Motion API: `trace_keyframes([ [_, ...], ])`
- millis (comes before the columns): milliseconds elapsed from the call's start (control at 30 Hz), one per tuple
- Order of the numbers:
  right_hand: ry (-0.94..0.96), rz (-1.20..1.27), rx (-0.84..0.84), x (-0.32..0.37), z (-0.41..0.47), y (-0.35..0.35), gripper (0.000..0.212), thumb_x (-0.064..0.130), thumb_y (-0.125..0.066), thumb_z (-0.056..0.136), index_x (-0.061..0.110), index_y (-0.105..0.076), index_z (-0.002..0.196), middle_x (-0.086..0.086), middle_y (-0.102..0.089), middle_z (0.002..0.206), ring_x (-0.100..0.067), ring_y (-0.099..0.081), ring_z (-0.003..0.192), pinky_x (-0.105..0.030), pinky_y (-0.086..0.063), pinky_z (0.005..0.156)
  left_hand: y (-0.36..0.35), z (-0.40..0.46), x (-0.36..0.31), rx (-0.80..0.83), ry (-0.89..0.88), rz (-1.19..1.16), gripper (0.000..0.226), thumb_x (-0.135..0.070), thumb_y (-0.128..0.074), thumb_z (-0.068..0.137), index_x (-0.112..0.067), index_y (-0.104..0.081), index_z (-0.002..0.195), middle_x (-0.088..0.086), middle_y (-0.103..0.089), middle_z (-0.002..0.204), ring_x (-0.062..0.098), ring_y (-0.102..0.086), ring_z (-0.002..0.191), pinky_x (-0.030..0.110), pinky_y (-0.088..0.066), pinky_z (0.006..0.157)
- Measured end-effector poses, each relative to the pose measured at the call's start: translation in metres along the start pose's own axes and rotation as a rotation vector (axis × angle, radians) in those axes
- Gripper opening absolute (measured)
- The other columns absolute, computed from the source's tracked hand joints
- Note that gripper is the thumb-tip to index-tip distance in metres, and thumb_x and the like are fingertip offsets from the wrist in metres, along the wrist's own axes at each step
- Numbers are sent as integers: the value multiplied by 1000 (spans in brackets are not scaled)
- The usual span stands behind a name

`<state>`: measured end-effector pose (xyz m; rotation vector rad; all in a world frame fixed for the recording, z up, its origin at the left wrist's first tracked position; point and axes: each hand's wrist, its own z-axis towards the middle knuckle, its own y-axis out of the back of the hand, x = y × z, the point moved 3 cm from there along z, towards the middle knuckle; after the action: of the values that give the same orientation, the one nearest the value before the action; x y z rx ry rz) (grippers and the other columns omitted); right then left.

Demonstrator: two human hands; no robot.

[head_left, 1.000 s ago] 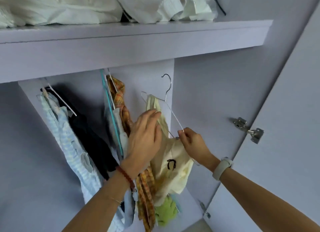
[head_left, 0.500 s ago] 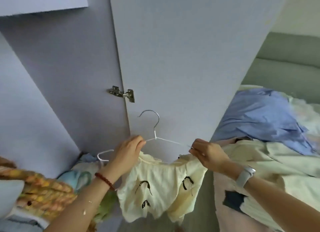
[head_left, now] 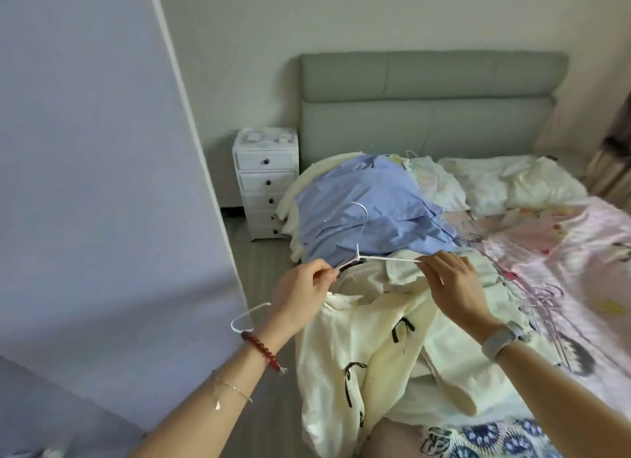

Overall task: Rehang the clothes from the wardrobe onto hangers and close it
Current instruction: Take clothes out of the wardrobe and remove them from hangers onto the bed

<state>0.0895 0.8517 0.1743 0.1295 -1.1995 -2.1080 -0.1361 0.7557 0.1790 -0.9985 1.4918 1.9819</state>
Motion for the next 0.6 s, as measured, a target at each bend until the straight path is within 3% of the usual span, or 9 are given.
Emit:
trace_keyframes([
  [167, -113, -15, 63, -59, 21, 7, 18, 26, -57, 84, 13, -66, 75, -1, -61, 53, -26, -61, 47, -20, -40, 42, -39, 99, -38, -224, -98, 233, 18, -26, -57, 89, -13, -69, 87, 6, -68, 88, 27, -60, 88, 42, -42, 84],
  [267, -130, 26, 167, -70, 44, -12, 10, 19, -60, 87, 11, -65, 84, -6, -64, 58, -32, -62, 58, -30, -44, 48, -48, 141, -37, -301, -75, 285, 18, -27, -55, 90, -16, -69, 89, 4, -66, 92, 28, -55, 95, 45, -34, 95],
  [367, -181, 111, 142, -65, 75, -39, 15, 20, -55, 90, 10, -64, 85, -12, -66, 66, -39, -61, 69, -35, -41, 53, -42, 174, -31, -397, -40, 243, 19, -25, -54, 91, -15, -68, 99, 6, -63, 104, 27, -51, 107, 49, -27, 102],
  [500, -189, 270, 101, -44, 133, -75, 16, 21, -52, 91, 11, -64, 91, -13, -68, 75, -39, -60, 80, -38, -41, 63, -21, 227, -26, -515, 31, 90, 38, -21, -51, 93, -4, -49, 128, 16, -42, 138, 28, -30, 133, 38, -20, 110],
  [600, -238, 364, 28, -24, 184, -101, 16, 23, -53, 91, 12, -64, 90, 4, -60, 54, -32, -57, 68, -30, -24, 54, -4, 267, -26, -614, 121, -106, 48, -20, -48, 94, 4, -36, 135, 23, -32, 143, 32, -23, 135, 36, -18, 109],
])
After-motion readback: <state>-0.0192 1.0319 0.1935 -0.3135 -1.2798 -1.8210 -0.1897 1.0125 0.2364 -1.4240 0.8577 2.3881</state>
